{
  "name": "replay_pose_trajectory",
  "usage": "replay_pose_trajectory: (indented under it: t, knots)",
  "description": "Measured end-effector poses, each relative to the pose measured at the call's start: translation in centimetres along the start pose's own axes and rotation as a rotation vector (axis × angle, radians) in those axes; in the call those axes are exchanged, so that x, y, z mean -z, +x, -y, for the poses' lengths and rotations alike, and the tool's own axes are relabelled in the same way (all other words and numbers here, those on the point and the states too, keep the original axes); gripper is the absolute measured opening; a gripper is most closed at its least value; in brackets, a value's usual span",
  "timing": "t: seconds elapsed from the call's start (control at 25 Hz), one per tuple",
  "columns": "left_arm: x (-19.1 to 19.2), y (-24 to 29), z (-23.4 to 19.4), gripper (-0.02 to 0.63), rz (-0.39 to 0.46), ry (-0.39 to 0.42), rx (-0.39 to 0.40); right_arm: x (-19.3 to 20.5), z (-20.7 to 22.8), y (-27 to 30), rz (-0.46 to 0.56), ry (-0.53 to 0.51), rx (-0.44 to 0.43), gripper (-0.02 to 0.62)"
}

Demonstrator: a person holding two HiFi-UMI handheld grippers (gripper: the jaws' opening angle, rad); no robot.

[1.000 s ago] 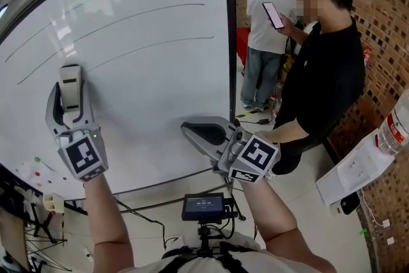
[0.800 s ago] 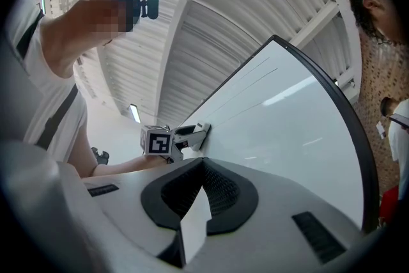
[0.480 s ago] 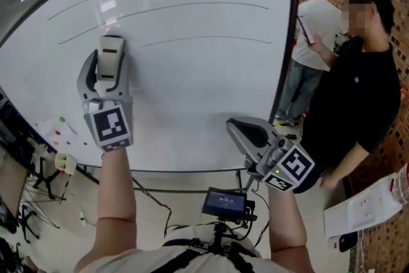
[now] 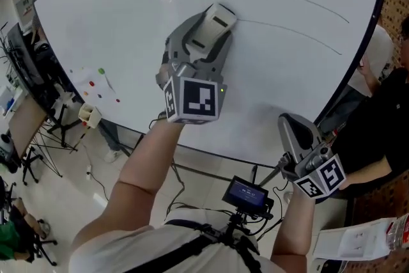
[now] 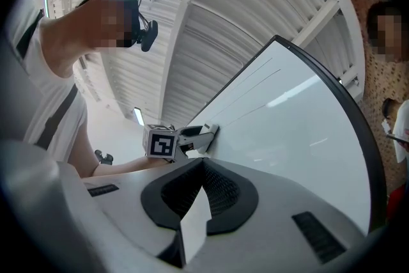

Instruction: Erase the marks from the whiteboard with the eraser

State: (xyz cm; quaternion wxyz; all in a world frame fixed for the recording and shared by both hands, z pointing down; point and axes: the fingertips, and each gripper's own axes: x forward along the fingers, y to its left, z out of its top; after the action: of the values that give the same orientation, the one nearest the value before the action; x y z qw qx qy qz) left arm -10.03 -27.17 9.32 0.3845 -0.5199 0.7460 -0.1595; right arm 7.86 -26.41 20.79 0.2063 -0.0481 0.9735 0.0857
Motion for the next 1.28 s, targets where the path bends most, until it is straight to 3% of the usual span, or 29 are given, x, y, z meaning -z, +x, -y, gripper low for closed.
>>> replay_pose_trajectory:
  t: [0.12, 0.24, 0.44, 0.6, 0.92, 1.08, 1.28]
  knots:
    - [-0.4, 0.0, 1.2, 0.275, 0.03, 0.006, 0.091, -0.3, -0.3, 0.0, -0.004, -0.005, 0.006, 0.015]
    - [0.2, 0.6, 0.3, 0.276, 0.078, -0.016, 0.1, -0.2, 0.2, 0.6, 0.009, -0.023, -0.012, 0.015]
    - [4.6, -0.2, -4.0, 0.275, -0.005, -0.11, -0.065, 1.1, 0.2, 0.1, -0.007, -0.015, -0.019, 0.015]
    - [6.3, -1.5, -6.3, 0.279, -0.015, -0.183, -0.165, 1.2, 0.0, -0.9, -0.015, -0.006, -0.008, 0.015]
    - [3.8, -0.3, -3.9, 0.275, 0.03, -0.085, -0.175, 1.4, 0.9, -1.7, -0.036, -0.005, 0.026, 0.015]
    - [0.7, 0.9, -3.8, 0.275, 0.119, -0.022, -0.18, 0.7, 1.9, -1.0, -0.013, -0.032, 0.026, 0.015]
    - [-1.1, 1.1, 0.7, 0.275, 0.103, 0.059, -0.06, 1.5, 1.6, -2.2, -0.039, 0.012, 0.056, 0.015]
